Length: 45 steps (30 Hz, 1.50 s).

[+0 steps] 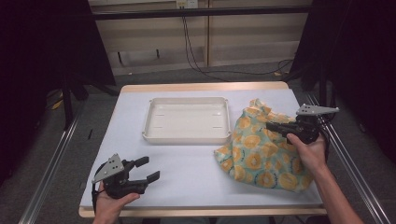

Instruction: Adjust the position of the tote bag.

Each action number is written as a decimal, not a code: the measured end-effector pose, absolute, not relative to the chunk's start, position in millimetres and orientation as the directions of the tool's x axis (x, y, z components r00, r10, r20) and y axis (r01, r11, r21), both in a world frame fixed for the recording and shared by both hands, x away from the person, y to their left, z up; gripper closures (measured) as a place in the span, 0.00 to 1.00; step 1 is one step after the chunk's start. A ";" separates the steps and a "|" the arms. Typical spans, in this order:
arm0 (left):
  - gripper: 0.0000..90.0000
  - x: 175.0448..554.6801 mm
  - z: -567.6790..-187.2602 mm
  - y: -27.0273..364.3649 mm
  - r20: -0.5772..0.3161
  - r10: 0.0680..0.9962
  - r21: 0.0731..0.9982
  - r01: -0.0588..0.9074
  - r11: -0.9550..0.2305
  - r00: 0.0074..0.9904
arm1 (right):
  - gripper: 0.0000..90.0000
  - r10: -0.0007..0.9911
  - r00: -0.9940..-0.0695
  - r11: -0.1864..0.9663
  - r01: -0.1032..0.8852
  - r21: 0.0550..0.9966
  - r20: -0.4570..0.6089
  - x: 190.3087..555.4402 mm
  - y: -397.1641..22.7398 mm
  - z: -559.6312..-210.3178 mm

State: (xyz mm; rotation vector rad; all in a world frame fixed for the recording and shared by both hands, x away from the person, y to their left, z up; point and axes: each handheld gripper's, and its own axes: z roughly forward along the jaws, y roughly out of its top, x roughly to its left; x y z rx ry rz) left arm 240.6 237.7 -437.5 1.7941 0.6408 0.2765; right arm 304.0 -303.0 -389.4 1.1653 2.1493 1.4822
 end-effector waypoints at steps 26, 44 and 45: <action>0.65 279.4 -419.7 142.1 -0.156 0.324 0.941 0.240 -0.238 0.933 | 1.00 0.643 -0.750 0.210 0.366 0.907 0.154 243.8 -262.7 -376.1; 0.81 298.0 -409.9 52.0 -0.147 0.198 0.950 0.194 -0.244 0.969 | 1.00 0.586 -0.786 0.239 0.402 0.884 0.198 208.1 -246.6 -406.7; 0.80 299.4 -410.4 48.0 -0.157 0.197 0.949 0.203 -0.240 0.968 | 1.00 0.589 -0.781 0.240 0.414 0.878 0.207 208.5 -246.2 -411.0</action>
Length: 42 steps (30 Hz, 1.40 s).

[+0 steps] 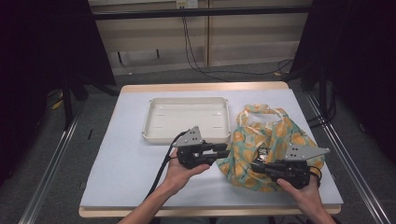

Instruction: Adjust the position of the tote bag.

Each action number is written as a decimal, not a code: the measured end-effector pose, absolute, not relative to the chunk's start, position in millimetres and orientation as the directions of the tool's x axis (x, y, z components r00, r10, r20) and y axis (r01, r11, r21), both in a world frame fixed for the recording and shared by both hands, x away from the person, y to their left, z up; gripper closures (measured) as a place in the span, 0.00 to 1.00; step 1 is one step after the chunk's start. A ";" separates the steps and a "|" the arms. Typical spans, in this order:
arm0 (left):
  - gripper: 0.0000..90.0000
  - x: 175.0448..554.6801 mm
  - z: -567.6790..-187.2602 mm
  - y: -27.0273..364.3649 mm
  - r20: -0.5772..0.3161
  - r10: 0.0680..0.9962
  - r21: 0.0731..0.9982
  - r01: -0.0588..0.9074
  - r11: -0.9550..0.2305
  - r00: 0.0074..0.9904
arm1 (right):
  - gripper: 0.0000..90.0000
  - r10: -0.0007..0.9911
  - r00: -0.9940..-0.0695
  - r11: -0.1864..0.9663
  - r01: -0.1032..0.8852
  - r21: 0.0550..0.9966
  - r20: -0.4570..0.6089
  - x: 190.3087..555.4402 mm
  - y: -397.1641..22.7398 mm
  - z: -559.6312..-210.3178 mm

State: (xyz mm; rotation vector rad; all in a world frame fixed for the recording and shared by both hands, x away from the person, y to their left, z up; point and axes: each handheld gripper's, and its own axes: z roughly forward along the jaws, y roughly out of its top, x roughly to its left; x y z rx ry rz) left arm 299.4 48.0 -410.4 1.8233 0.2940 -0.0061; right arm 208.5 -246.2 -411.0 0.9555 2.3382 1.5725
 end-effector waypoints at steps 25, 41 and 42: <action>0.68 310.2 -455.4 -22.4 -0.222 0.153 0.894 0.263 -0.362 0.963 | 0.69 0.630 -0.755 0.251 0.418 0.873 0.181 187.7 -270.5 -410.5; 1.00 296.8 -453.6 -24.9 -0.203 0.095 0.874 0.224 -0.432 0.975 | 0.42 0.772 -0.624 0.202 0.425 0.882 0.124 254.0 -293.7 -386.7; 1.00 293.0 -451.0 -22.3 -0.199 0.091 0.865 0.218 -0.451 0.976 | 0.42 0.787 -0.607 0.220 0.442 0.870 0.109 261.0 -291.8 -393.0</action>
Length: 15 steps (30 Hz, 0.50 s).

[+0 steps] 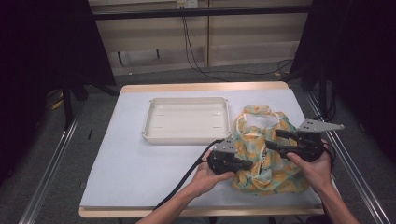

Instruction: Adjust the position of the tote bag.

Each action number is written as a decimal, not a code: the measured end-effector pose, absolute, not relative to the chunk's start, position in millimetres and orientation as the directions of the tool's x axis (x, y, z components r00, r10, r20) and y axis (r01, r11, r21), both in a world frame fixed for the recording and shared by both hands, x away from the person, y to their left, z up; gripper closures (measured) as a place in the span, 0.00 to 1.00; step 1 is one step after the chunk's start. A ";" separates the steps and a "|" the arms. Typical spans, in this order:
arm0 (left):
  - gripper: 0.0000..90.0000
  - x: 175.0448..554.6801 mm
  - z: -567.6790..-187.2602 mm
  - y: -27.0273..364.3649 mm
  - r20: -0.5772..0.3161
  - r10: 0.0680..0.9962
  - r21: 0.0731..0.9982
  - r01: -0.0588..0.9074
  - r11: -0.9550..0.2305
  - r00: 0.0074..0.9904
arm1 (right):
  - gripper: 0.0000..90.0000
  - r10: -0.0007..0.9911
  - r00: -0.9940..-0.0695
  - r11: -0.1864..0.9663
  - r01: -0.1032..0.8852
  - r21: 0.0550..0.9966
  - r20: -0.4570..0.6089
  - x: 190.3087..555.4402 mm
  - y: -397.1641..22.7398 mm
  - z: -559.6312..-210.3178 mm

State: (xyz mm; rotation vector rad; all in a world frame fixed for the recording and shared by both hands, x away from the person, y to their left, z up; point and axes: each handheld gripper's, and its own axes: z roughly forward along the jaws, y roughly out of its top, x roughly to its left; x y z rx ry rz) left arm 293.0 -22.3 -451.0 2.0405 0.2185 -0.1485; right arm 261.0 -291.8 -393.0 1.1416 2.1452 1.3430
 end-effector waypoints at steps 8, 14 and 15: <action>1.00 287.2 -447.0 -0.5 -0.204 0.093 0.870 0.224 -0.439 0.974 | 0.87 0.811 -0.569 0.222 0.517 0.827 0.138 259.3 -297.9 -416.4; 1.00 281.0 -441.0 15.6 -0.198 0.104 0.882 0.224 -0.414 0.975 | 1.00 0.800 -0.581 0.176 0.465 0.868 0.149 245.9 -303.9 -404.3; 1.00 281.0 -441.0 15.6 -0.198 0.104 0.882 0.224 -0.414 0.975 | 1.00 0.797 -0.586 0.171 0.449 0.877 0.145 242.0 -305.4 -401.1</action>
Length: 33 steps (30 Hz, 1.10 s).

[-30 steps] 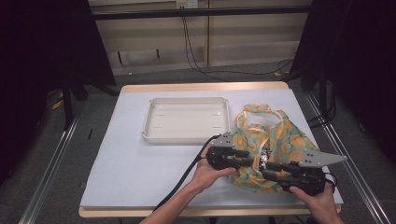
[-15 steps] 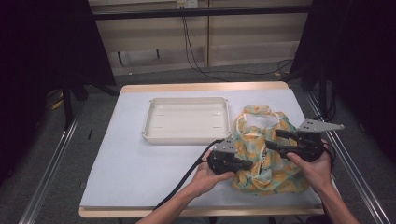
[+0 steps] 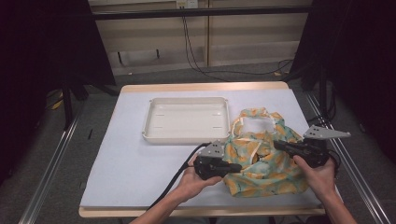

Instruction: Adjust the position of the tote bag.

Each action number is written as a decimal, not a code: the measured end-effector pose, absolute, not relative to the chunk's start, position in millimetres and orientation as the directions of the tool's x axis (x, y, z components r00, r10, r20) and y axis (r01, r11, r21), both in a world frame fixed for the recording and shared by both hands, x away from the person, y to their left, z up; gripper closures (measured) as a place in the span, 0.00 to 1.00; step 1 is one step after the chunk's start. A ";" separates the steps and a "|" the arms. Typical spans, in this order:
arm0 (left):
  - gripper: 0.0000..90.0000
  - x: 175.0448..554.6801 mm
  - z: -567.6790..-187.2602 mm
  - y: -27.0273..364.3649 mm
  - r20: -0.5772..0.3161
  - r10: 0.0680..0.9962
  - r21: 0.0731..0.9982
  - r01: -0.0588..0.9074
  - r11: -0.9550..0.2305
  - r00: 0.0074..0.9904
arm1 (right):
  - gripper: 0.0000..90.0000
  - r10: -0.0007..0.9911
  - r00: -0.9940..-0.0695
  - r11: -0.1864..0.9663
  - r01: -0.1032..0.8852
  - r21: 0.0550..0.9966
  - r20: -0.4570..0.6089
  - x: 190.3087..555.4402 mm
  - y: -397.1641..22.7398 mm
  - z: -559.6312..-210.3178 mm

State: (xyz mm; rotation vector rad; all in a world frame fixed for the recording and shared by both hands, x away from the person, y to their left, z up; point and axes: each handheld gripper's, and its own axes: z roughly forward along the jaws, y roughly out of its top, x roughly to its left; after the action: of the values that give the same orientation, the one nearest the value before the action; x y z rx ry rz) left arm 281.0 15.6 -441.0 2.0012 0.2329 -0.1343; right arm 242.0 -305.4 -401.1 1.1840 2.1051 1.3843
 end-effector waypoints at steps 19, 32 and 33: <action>0.85 288.9 -430.7 42.8 -0.213 0.139 0.902 0.249 -0.351 0.967 | 1.00 0.780 -0.610 0.125 0.376 0.918 0.144 181.5 -319.6 -397.4; 0.60 362.1 -429.1 32.6 -0.286 0.275 0.905 0.353 -0.236 0.918 | 1.00 0.766 -0.623 0.115 0.376 0.919 0.159 188.2 -318.7 -400.3; 0.59 366.5 -432.7 33.4 -0.287 0.293 0.900 0.362 -0.244 0.912 | 1.00 0.766 -0.622 0.111 0.376 0.920 0.162 187.8 -319.0 -399.9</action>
State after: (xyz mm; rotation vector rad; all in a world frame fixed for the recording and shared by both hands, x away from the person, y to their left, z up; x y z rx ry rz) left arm 366.5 33.4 -432.7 1.8431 0.4862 -0.0696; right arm 187.8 -319.0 -399.9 1.1155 2.0411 1.5171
